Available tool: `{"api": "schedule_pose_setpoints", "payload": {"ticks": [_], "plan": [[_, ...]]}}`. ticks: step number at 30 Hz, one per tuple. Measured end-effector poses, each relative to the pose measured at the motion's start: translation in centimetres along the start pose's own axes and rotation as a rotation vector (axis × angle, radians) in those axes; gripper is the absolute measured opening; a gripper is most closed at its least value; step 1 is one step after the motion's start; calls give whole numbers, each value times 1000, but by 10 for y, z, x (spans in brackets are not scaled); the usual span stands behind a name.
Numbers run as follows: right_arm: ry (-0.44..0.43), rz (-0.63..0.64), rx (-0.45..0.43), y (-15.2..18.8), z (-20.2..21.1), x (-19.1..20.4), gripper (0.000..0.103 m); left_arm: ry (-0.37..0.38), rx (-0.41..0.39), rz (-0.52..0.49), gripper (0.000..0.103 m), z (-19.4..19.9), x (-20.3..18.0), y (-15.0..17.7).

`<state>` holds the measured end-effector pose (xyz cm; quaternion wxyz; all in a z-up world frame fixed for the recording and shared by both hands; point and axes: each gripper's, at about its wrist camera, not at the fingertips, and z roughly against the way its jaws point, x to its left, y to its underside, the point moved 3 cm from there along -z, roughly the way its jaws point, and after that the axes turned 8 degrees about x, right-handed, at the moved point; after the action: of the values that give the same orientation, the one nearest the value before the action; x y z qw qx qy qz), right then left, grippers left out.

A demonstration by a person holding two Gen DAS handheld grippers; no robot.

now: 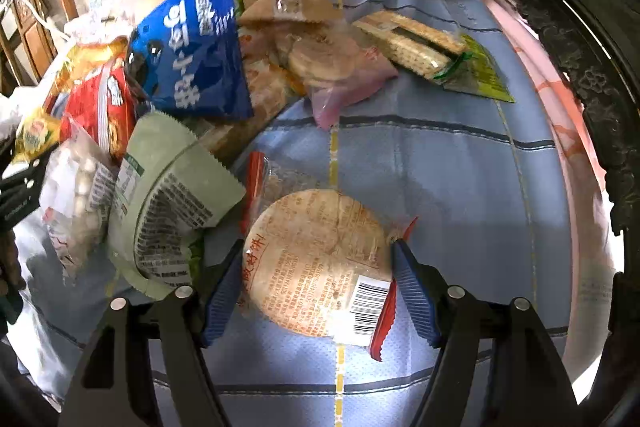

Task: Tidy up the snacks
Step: 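Grasp the yellow soft-bread pack with the left tool while the right tool grasps the round biscuit pack, then lift both packs over the orange box and release them inside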

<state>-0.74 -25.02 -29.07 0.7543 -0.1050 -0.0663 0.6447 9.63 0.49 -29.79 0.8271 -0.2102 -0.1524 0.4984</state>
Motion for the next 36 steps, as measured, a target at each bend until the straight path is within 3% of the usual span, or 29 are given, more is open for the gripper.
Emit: {"api": "schedule_pose_setpoints", "payload": {"ticks": [8, 20, 28, 36], "plan": [[-75, 5, -103, -14, 45, 4, 72, 53, -129, 58, 68, 66, 7, -4], [-171, 8, -319, -71, 147, -5, 72, 77, -340, 81, 68, 166, 6, -67], [-198, -12, -518, -160, 229, -14, 72, 73, -401, 81, 69, 189, 4, -166], [-175, -19, -587, -272, 251, -22, 72, 54, -452, 82, 69, 179, 12, -287]]}}
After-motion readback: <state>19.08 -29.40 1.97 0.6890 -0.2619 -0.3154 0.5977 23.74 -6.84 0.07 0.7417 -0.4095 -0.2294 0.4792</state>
